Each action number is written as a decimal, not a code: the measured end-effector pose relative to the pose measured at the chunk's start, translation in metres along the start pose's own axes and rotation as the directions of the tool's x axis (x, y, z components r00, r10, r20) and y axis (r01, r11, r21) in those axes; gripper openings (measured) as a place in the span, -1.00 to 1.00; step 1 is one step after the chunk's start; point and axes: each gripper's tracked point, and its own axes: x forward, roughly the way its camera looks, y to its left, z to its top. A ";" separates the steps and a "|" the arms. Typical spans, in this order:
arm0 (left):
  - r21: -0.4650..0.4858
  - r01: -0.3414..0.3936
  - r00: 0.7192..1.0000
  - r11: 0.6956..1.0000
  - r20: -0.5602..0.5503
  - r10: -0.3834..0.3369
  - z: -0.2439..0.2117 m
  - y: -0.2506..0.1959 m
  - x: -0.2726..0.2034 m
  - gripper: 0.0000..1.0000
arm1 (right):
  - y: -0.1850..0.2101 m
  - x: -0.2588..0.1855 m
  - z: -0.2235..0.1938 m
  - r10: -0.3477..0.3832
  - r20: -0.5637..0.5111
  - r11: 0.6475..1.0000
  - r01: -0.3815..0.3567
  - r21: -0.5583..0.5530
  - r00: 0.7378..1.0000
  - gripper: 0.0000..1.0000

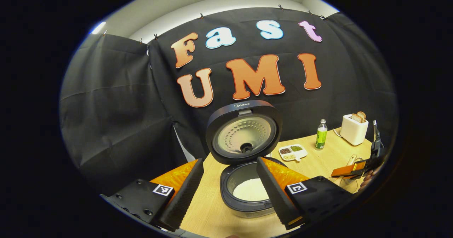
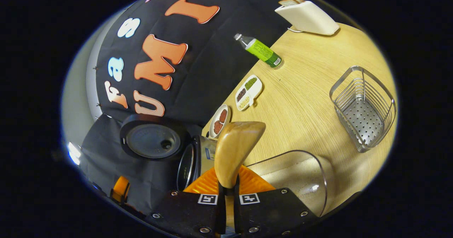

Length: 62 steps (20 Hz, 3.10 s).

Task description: Close the left gripper, press the button to open the rice cooker; take a wooden spoon from the chopstick holder with the right hand, scoop a spoonful of rice and pour it into the rice cooker, then put the wooden spoon back into the chopstick holder.

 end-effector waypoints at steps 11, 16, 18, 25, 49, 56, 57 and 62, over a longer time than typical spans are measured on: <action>-0.044 -0.048 0.993 0.998 0.101 0.052 0.030 -0.024 -0.013 0.87 | 0.075 -0.030 0.064 0.263 0.017 0.940 -0.260 0.220 0.965 -0.84; -0.053 -0.106 0.985 0.993 0.134 0.113 0.037 -0.016 -0.024 1.00 | 0.128 -0.026 0.081 0.374 0.005 0.898 -0.363 0.249 0.928 -0.84; -0.061 -0.134 0.981 0.989 0.135 0.141 0.037 -0.007 -0.028 1.00 | 0.145 -0.021 0.084 0.402 -0.003 0.886 -0.388 0.256 0.916 -0.84; -0.103 -0.233 0.959 0.967 0.141 0.246 0.039 0.036 -0.040 1.00 | 0.193 0.015 0.067 0.433 -0.033 0.877 -0.412 0.246 0.901 -0.84; -0.153 -0.311 0.947 0.938 0.035 0.319 -0.015 0.128 -0.031 0.89 | 0.224 0.119 0.007 0.145 0.084 0.905 -0.098 -0.415 0.986 -0.84; -0.138 -0.316 0.946 0.939 0.036 0.323 -0.019 0.131 -0.037 0.88 | 0.246 0.120 -0.005 0.156 0.098 0.817 -0.073 -0.571 0.983 -0.84; -0.140 -0.319 0.945 0.937 0.034 0.326 -0.020 0.132 -0.038 0.88 | 0.248 0.120 -0.006 0.156 0.096 0.802 -0.069 -0.594 0.983 -0.84; -0.156 -0.334 0.940 0.930 0.021 0.341 -0.026 0.138 -0.045 1.00 | 0.252 0.118 -0.020 0.163 0.101 0.725 -0.049 -0.687 0.981 -0.84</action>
